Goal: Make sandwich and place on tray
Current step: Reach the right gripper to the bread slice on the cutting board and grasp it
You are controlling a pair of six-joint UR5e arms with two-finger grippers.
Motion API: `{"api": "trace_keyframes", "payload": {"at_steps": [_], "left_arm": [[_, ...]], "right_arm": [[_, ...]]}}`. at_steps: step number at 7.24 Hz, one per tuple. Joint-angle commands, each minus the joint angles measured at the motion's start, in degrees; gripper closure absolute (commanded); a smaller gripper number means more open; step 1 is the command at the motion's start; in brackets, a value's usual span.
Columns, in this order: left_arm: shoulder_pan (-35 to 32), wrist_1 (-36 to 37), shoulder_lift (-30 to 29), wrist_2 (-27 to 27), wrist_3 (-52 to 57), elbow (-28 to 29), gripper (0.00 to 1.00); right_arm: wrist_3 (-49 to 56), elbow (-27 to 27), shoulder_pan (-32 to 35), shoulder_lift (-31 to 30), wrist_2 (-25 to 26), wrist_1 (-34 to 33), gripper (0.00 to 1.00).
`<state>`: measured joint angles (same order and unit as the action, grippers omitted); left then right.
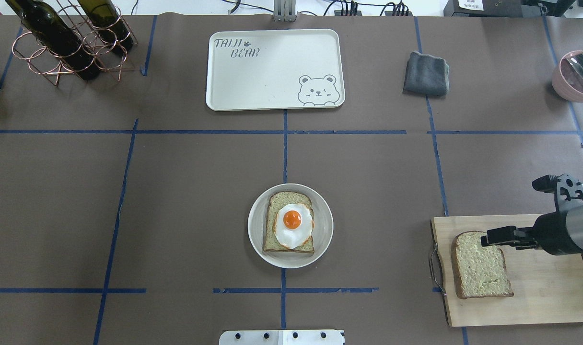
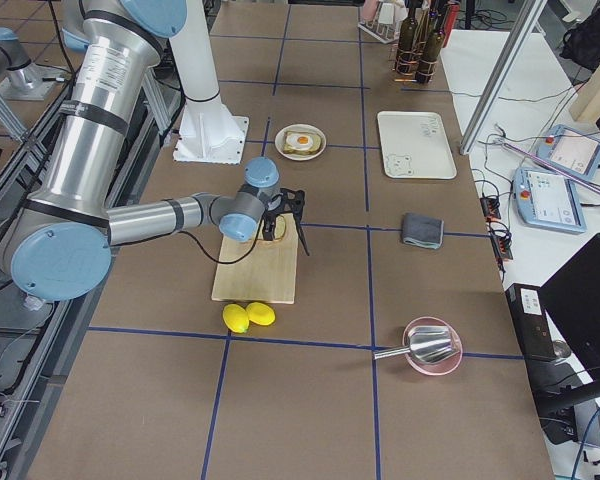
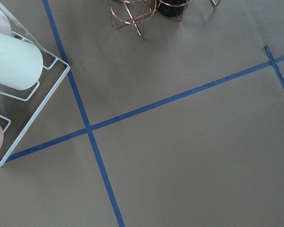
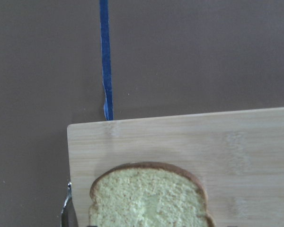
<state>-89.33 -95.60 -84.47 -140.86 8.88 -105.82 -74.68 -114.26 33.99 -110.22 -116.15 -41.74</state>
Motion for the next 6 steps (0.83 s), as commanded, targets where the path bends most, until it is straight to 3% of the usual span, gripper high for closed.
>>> {"api": "trace_keyframes", "payload": {"at_steps": [1,2,3,6], "left_arm": [[0.03,-0.38,-0.08,-0.03,-0.18,0.0,0.0],[0.03,-0.55,-0.08,-0.03,-0.18,0.0,0.0],[0.03,-0.55,-0.08,-0.03,-0.18,-0.09,0.0],[0.03,-0.55,0.0,0.06,-0.18,-0.09,0.0]], "right_arm": [[-2.66,3.83,-3.14,-0.17,2.78,4.0,0.11],[-2.84,6.22,-3.14,-1.82,0.77,10.04,0.14],[-3.54,5.98,-3.05,-2.01,0.06,10.54,0.22],[-3.89,6.15,-3.05,-2.63,-0.04,10.63,0.91]]}}
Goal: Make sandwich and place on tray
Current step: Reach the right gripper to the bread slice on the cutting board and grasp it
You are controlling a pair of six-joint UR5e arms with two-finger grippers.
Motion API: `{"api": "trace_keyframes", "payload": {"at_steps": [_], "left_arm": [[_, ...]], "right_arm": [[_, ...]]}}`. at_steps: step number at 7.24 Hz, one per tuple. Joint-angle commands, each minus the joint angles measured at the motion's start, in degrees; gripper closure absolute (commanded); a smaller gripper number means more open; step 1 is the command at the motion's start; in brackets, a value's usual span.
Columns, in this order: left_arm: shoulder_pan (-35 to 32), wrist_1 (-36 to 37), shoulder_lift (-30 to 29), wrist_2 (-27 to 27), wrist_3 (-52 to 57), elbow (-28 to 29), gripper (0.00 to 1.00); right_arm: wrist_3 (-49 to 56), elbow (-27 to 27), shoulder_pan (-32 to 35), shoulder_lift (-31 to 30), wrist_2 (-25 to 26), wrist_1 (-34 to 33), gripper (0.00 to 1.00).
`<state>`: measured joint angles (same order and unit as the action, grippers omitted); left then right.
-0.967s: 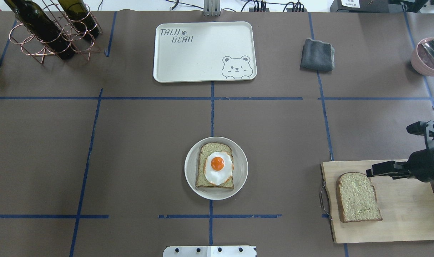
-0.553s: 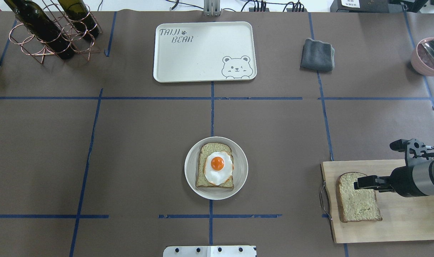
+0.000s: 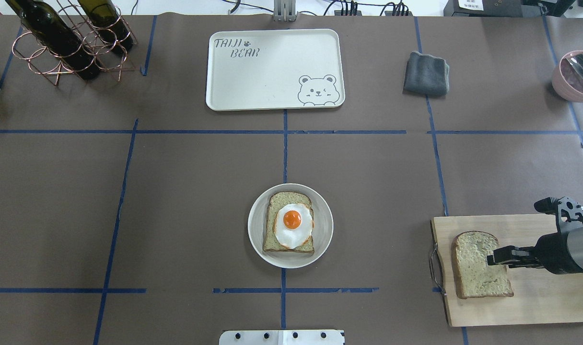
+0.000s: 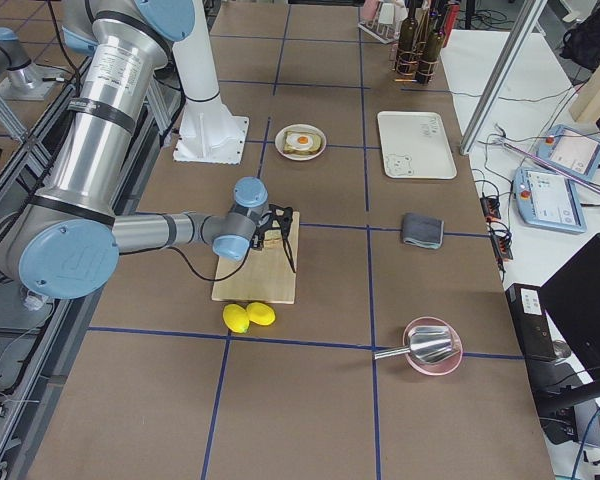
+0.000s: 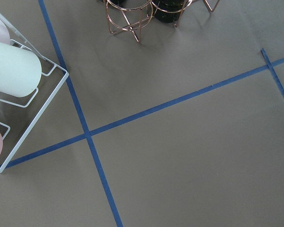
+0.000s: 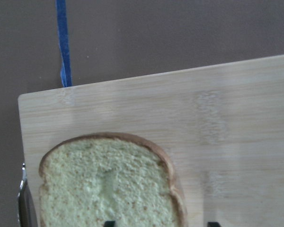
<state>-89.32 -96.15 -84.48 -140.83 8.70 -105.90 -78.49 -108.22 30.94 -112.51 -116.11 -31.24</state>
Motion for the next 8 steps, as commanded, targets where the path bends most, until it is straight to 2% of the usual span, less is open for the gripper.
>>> {"api": "trace_keyframes", "payload": {"at_steps": [1,4,6,8], "left_arm": [[-0.07,0.0,0.01,-0.05,0.0,0.0,0.0],[-0.07,0.0,0.01,0.03,0.0,-0.09,0.0],[-0.07,0.0,0.01,-0.66,0.0,-0.09,0.0],[-0.07,0.0,0.01,-3.22,-0.09,-0.09,0.0]], "right_arm": [[-0.08,0.12,-0.09,-0.69,-0.09,0.13,0.98],[-0.08,-0.32,0.0,-0.78,-0.09,0.13,1.0],[-0.34,-5.56,0.61,-2.26,-1.66,0.22,1.0],[-0.43,-8.58,0.96,-0.88,-2.02,0.3,1.0]]}}
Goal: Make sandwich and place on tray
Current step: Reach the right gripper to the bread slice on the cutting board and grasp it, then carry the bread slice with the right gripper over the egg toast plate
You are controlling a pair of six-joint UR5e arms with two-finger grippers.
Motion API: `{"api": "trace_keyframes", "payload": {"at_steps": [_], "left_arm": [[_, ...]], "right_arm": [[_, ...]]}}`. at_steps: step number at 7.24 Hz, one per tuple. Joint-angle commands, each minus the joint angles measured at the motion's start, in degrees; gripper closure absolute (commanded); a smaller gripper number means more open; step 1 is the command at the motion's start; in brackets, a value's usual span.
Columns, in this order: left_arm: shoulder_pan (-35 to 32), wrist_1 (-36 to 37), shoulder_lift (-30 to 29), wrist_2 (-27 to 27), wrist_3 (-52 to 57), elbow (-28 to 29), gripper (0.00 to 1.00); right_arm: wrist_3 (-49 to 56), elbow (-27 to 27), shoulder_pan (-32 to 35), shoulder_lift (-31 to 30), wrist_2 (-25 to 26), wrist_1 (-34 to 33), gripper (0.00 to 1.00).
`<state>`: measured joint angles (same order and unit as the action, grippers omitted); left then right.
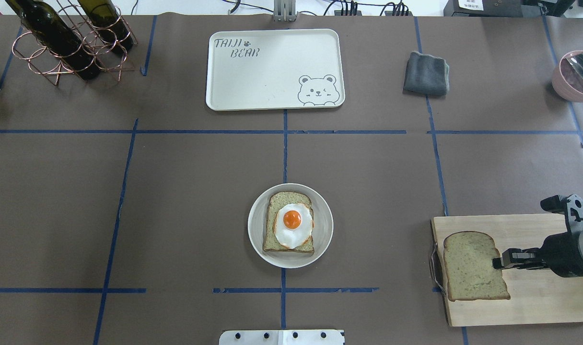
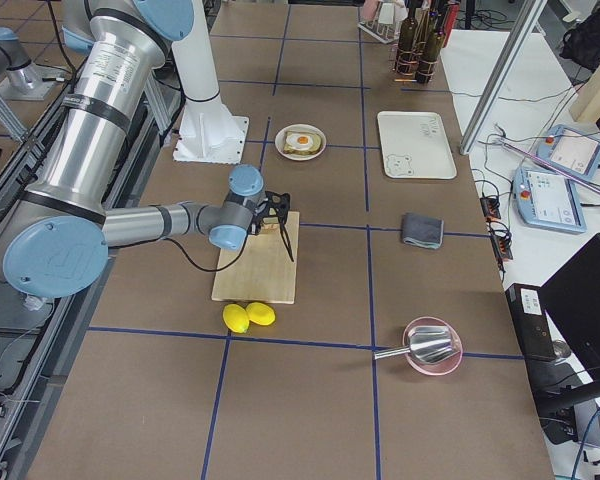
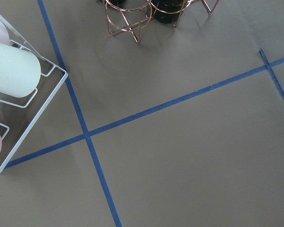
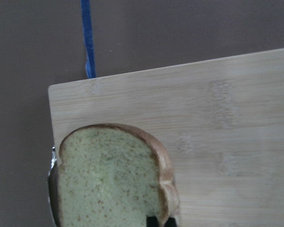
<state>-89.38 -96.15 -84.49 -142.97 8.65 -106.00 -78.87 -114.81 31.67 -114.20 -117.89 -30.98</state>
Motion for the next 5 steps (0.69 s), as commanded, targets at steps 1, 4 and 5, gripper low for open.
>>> {"api": "trace_keyframes", "payload": {"at_steps": [1,4,5], "left_arm": [[0.0,0.0,0.03,-1.08,-0.03,0.09,0.0],[0.0,0.0,0.03,-1.08,0.05,0.09,0.0],[0.0,0.0,0.03,-1.08,0.05,0.09,0.0]], "right_arm": [[-2.23,-2.34,-0.02,5.51,-0.15,0.04,1.0],[-11.97,2.37,-1.86,25.18,-0.06,-2.4,1.0],[-13.57,4.05,-3.61,34.21,0.12,-9.73,1.0]]}}
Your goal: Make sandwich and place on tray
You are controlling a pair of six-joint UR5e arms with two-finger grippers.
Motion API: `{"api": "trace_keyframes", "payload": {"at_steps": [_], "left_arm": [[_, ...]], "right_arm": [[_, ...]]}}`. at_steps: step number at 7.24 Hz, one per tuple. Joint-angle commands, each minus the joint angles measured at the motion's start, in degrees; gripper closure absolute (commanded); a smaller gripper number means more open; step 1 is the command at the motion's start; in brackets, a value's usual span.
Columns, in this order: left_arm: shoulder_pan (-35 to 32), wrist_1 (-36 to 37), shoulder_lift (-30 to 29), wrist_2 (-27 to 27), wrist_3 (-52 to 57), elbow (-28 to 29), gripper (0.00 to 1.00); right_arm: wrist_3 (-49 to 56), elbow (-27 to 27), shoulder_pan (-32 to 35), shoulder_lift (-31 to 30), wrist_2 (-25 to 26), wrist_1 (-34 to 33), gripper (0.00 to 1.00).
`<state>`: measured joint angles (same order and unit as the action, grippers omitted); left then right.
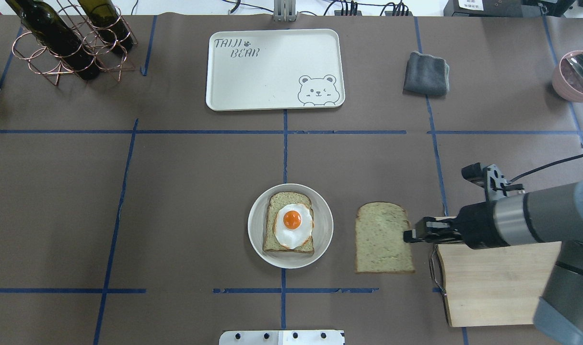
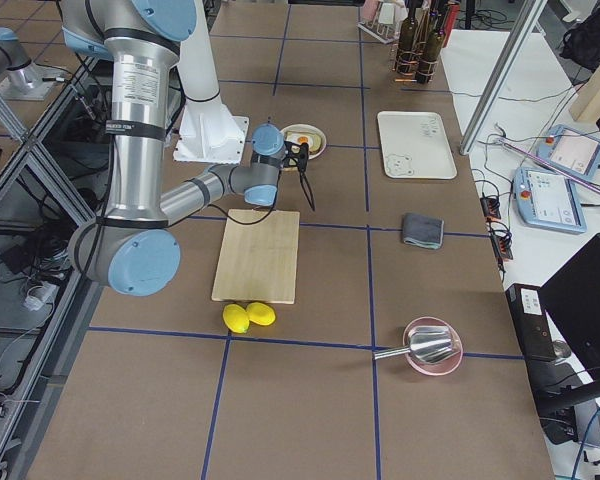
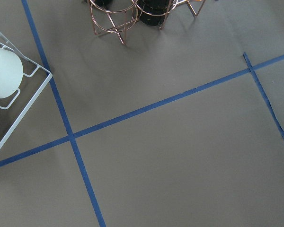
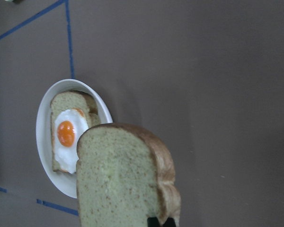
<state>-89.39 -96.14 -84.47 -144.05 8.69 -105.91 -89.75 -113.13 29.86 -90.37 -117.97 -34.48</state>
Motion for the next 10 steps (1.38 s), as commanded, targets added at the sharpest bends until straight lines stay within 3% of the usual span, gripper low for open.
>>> {"api": "trace_keyframes", "payload": {"at_steps": [1,4,10], "left_arm": [[0.09,-0.01,-0.08,-0.01,0.1,0.09,0.0],[0.09,-0.01,-0.08,-0.01,0.01,0.18,0.0],[0.09,-0.1,-0.08,-0.01,0.01,-0.09,0.0]], "right_arm": [[-2.8,3.61,-3.31,17.69,0.55,-13.95,1.0],[-1.92,11.61,-4.29,24.09,2.05,-15.7,1.0],[-2.1,14.16,-3.94,24.36,4.33,-15.7,1.0]]}}
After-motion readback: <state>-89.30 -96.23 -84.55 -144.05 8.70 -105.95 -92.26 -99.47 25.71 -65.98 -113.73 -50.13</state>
